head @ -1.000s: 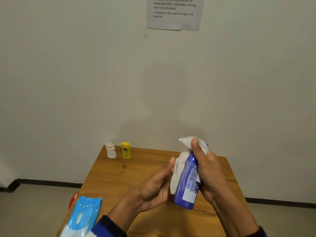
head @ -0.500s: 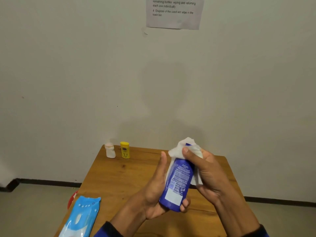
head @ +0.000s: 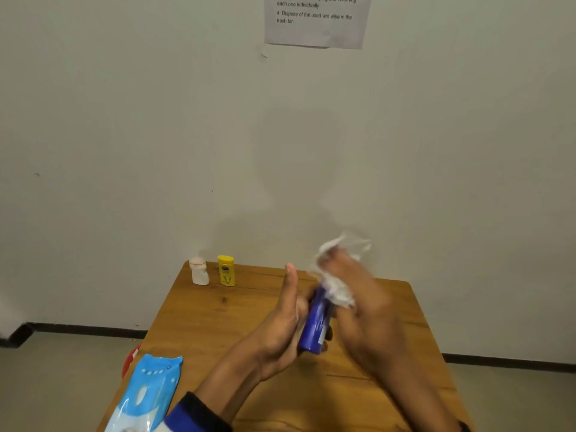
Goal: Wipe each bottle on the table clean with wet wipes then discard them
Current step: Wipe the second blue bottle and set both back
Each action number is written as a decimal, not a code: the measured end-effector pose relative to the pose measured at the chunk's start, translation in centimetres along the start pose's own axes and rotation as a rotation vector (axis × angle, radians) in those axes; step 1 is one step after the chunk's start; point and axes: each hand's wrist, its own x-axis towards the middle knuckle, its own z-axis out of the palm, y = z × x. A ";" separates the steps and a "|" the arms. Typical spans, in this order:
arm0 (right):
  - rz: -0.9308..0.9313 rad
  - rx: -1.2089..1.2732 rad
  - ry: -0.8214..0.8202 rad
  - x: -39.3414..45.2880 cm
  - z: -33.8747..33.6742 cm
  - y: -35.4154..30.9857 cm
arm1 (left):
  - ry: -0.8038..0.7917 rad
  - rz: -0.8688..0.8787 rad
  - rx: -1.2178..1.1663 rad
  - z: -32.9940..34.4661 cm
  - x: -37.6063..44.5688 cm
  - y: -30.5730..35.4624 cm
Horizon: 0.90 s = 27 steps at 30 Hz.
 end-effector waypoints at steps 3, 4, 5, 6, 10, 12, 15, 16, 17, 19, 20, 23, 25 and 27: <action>-0.118 -0.156 -0.206 -3.2 2.7 -0.7 | 0.081 0.025 -0.121 -0.4 0.0 0.5; -0.126 -0.159 -0.202 -4.3 3.1 -0.7 | 0.079 0.020 -0.153 -0.7 -0.1 0.6; -0.140 -0.161 -0.205 -5.2 3.3 -0.8 | 0.065 0.027 -0.177 -1.0 -0.3 0.8; -0.163 -0.166 -0.228 -5.6 3.3 -1.0 | 0.047 0.033 -0.196 -1.2 -0.4 1.1; -0.156 -0.137 -0.319 -4.1 2.7 -0.9 | 0.004 0.028 -0.210 -0.8 -0.5 1.1; 0.008 -0.078 -0.304 -1.7 2.1 -0.3 | -0.018 0.019 -0.192 -0.2 -0.2 0.7; 0.229 0.013 -0.325 1.1 1.2 1.0 | -0.084 0.015 -0.178 0.4 0.2 0.4; 0.233 0.017 -0.335 1.2 1.0 0.9 | -0.078 0.025 -0.182 0.4 0.3 0.5; 0.210 0.023 -0.338 1.0 1.0 0.5 | -0.062 0.036 -0.190 0.3 0.3 0.8; 0.090 0.024 -0.319 -0.6 1.7 -1.0 | -0.004 0.064 -0.230 -0.3 0.2 1.4; 0.027 0.003 -0.319 -1.8 2.4 -1.9 | 0.025 0.090 -0.237 -0.7 0.1 1.8; -0.144 -0.167 -0.335 -4.7 3.7 -3.3 | 0.057 0.108 -0.244 -1.6 -0.4 3.0; -0.081 -0.099 -0.338 -4.3 3.4 -3.2 | 0.036 0.087 -0.254 -1.2 -0.7 3.3; 0.042 0.059 -0.337 -2.9 2.8 -3.2 | 0.056 0.115 -0.181 -0.3 -0.9 2.6</action>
